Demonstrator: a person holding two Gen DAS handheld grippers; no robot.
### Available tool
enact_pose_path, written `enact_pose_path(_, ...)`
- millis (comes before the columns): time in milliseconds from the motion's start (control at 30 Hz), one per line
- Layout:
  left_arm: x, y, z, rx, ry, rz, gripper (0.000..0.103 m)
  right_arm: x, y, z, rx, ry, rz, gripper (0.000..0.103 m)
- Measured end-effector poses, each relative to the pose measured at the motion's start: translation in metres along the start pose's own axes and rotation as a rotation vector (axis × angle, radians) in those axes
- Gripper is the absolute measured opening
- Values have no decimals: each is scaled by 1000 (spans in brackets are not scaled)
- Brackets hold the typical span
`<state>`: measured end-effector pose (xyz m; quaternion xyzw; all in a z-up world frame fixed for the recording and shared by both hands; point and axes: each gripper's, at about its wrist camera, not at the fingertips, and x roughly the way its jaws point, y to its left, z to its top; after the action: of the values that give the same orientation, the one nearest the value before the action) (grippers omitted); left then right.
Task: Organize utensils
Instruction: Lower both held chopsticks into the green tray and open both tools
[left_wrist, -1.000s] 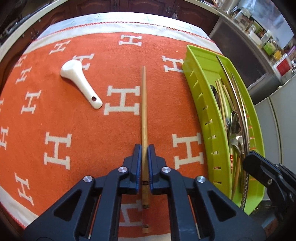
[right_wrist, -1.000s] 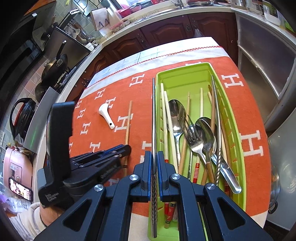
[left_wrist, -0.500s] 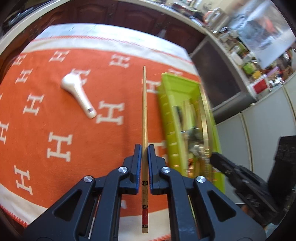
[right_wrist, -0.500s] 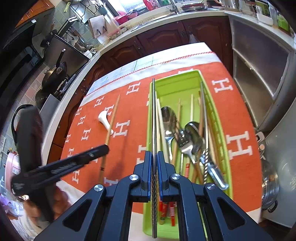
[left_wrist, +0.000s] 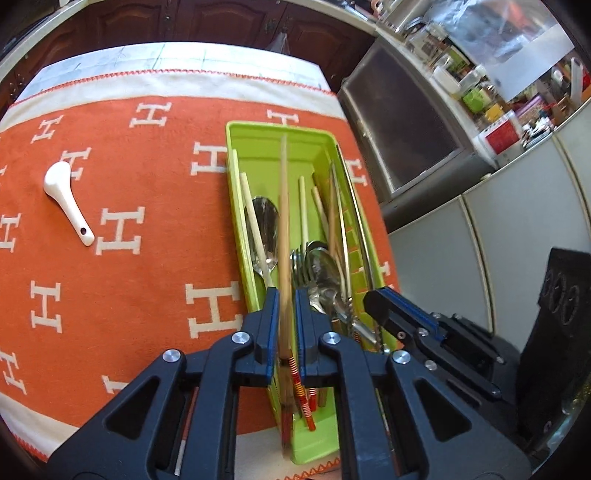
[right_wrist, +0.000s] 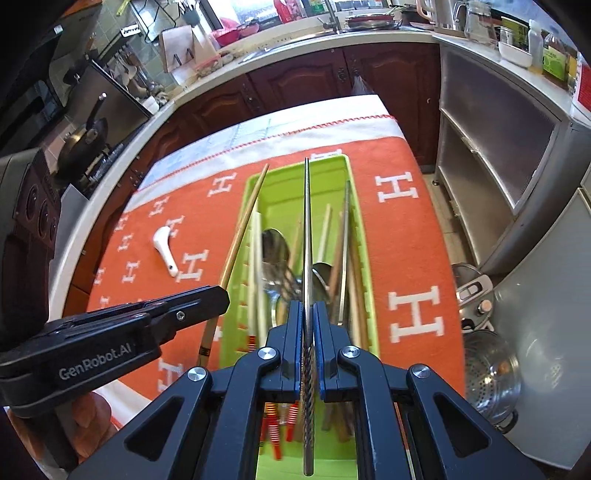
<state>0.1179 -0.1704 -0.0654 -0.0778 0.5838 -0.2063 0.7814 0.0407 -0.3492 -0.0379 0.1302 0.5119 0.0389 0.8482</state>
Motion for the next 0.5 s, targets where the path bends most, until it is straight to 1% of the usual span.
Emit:
enact_pose_path(67, 7, -3, -3, 20, 32, 14, 5, 5, -4, 0, -16, 13, -6, 8)
enact_pose_path(100, 9, -3, -5, 24, 40, 15, 5, 7, -8, 0, -7, 17, -12, 11)
enact_pose_path(167, 10, -1, -8, 30, 49, 16, 5, 12, -14, 0, 19, 22, 0, 12)
enact_pose_path(300, 6, 7, -10, 25, 41, 8, 5, 16, -21, -2, 51, 19, 17, 12)
enact_pose_path(367, 1, 11, -11, 25, 31, 36, 5, 16, -22, -4, 54, 15, 16, 12)
enact_pose_path(500, -11, 22, -15, 31, 6, 56, 6, 11, -23, -10, 65, 12, 19, 12)
